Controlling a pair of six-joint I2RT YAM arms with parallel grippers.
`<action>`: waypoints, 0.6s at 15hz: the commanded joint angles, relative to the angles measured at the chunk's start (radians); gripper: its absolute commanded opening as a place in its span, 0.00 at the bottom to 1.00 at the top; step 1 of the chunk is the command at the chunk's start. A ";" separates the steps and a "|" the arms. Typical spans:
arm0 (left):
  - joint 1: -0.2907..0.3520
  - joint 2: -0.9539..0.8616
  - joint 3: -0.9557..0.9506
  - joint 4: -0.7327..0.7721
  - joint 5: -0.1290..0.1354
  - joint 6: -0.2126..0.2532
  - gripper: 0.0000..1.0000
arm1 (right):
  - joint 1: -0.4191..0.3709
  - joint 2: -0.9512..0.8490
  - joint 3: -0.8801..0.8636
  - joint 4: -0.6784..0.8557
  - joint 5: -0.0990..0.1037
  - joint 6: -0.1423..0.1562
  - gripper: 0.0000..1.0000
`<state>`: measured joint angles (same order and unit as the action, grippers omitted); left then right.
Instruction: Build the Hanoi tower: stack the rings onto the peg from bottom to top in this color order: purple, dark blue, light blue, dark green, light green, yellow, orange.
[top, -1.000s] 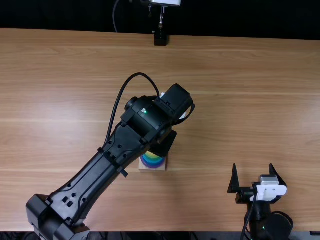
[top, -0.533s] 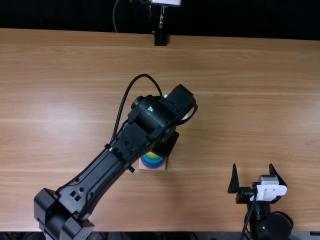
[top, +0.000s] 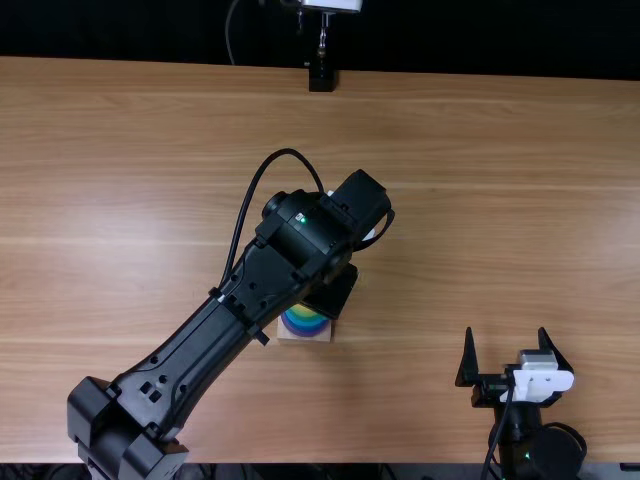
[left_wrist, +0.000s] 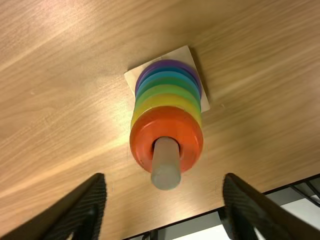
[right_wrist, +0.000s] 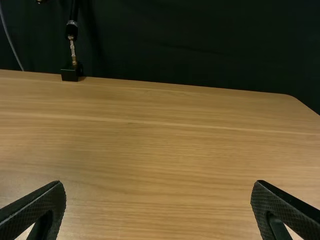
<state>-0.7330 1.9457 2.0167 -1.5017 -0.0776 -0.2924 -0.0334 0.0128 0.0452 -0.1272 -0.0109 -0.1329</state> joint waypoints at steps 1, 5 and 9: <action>0.006 0.001 0.007 -0.004 0.004 -0.008 1.00 | -0.010 -0.013 -0.030 -0.006 0.002 -0.003 1.00; 0.015 -0.018 0.020 0.018 0.002 -0.004 1.00 | -0.010 -0.013 -0.030 -0.006 0.002 -0.003 1.00; 0.118 -0.165 0.013 0.265 -0.009 -0.006 1.00 | -0.010 -0.013 -0.030 -0.008 0.002 -0.003 1.00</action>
<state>-0.6315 1.8538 2.0159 -1.2243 -0.0742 -0.2924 -0.0334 0.0128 0.0452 -0.1272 -0.0113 -0.1326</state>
